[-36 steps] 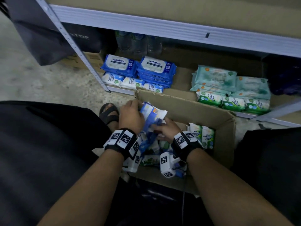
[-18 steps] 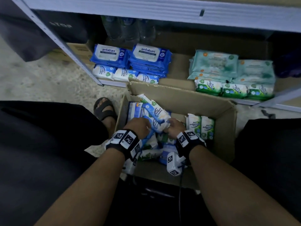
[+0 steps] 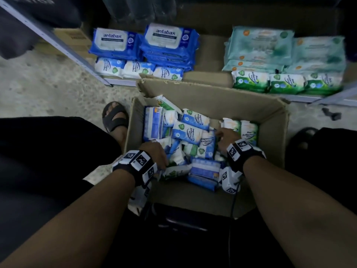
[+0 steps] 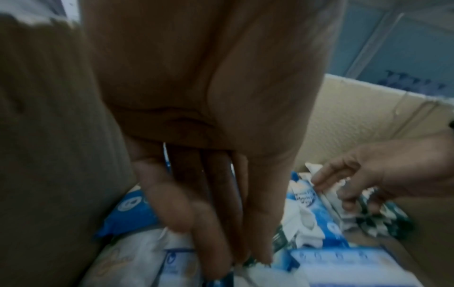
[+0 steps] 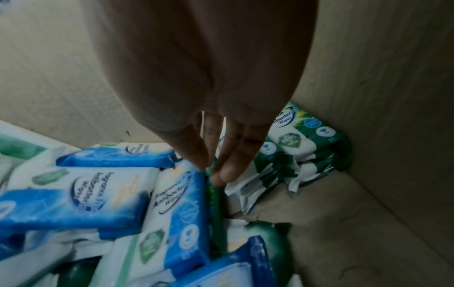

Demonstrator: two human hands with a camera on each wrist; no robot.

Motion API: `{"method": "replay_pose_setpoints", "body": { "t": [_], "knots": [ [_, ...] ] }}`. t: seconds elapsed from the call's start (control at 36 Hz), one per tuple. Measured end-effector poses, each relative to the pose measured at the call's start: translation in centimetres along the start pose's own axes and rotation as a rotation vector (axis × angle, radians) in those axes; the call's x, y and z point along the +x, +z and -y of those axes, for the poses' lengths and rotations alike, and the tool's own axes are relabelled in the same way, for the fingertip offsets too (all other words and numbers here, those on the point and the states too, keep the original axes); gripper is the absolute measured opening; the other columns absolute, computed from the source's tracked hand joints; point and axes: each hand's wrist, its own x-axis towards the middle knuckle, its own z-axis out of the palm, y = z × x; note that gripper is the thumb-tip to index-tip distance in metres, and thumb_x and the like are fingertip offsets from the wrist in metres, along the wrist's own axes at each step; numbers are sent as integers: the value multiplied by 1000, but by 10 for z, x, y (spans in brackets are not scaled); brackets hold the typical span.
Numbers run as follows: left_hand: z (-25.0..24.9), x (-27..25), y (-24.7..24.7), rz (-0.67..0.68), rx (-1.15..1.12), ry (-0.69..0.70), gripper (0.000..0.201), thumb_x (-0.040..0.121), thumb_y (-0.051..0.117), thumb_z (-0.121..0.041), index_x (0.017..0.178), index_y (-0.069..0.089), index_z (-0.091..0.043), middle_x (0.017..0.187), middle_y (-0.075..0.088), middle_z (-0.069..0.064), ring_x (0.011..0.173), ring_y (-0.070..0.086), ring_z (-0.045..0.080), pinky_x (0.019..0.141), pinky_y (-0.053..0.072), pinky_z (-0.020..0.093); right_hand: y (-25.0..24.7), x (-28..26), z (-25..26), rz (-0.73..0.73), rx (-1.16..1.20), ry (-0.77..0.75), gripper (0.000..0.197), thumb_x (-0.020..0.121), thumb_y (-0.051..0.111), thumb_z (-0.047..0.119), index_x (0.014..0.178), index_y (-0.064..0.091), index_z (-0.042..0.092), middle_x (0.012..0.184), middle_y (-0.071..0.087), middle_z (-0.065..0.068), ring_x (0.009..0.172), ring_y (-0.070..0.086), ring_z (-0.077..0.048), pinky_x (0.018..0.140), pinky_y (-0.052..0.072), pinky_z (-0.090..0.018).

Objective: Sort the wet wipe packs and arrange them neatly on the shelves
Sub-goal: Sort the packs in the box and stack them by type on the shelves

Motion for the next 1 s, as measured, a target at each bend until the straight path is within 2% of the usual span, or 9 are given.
{"method": "replay_pose_setpoints", "body": {
  "t": [0.06, 0.19, 0.31, 0.42, 0.53, 0.64, 0.75, 0.89, 1.0],
  "knots": [
    [-1, 2, 1, 6, -16, 37, 16, 73, 82, -28, 88, 81, -23, 91, 76, -5, 75, 67, 1, 75, 56, 20, 1, 1, 0, 3, -37, -36, 36, 90, 58, 10, 126, 60, 17, 125, 64, -11, 110, 59, -33, 86, 45, -27],
    [-7, -3, 1, 34, 151, 71, 19, 77, 77, -35, 94, 80, -26, 95, 75, -8, 86, 67, 12, 77, 54, 26, 0, 10, 5, -1, -87, -77, 34, 87, 63, 13, 119, 58, 20, 126, 59, -11, 112, 57, -32, 91, 46, -33],
    [-14, -4, -1, 67, 241, 67, 25, 74, 79, -41, 97, 79, -31, 97, 72, -7, 86, 65, 14, 72, 53, 26, 2, 11, 5, -3, -126, -91, 49, 89, 57, 10, 135, 45, 18, 129, 47, -14, 113, 54, -38, 93, 46, -40],
    [-25, 1, 8, -5, 341, -6, 37, 78, 77, -41, 110, 73, -24, 110, 67, 2, 98, 63, 23, 79, 56, 35, 6, 13, 7, 53, -188, -58, 65, 87, 58, 6, 145, 32, 18, 139, 31, -12, 102, 58, -42, 88, 49, -40],
    [-31, 5, 13, -52, 423, -34, 51, 79, 77, -47, 113, 64, -12, 112, 63, 10, 101, 62, 29, 77, 55, 38, 11, 13, 11, 73, -223, -48, 71, 87, 61, 11, 149, 27, 17, 150, 25, -12, 116, 54, -40, 96, 49, -44],
    [-33, 8, 10, -49, 445, -36, 39, 86, 71, -41, 111, 65, -12, 113, 63, 10, 102, 63, 28, 79, 55, 38, 11, 17, 15, 104, -209, -19, 73, 87, 65, 14, 149, 26, 8, 148, 31, -17, 127, 48, -38, 103, 45, -41],
    [-35, 8, 9, -30, 424, -13, 45, 77, 78, -46, 107, 65, -16, 108, 64, 7, 101, 63, 26, 73, 50, 35, 8, 15, 16, 62, -176, 4, 67, 86, 71, 21, 142, 37, 5, 136, 40, -18, 116, 55, -37, 93, 48, -38],
    [-32, -1, 0, 58, 373, 91, 41, 80, 73, -46, 65, 55, -13, 65, 50, -2, 74, 58, 23, 64, 44, 29, -10, 7, 21, 132, -116, -57, 69, 74, 82, 37, 133, 55, 12, 124, 62, -14, 108, 62, -32, 89, 54, -37],
    [-24, -11, -5, 64, 203, 151, 38, 87, 67, -43, 60, 57, -17, 65, 54, -2, 65, 52, 16, 60, 41, 25, -20, -7, 25, 149, -16, -93, 57, 72, 86, 35, 115, 64, 6, 114, 66, -10, 107, 61, -30, 86, 50, -33]
  ]
}}
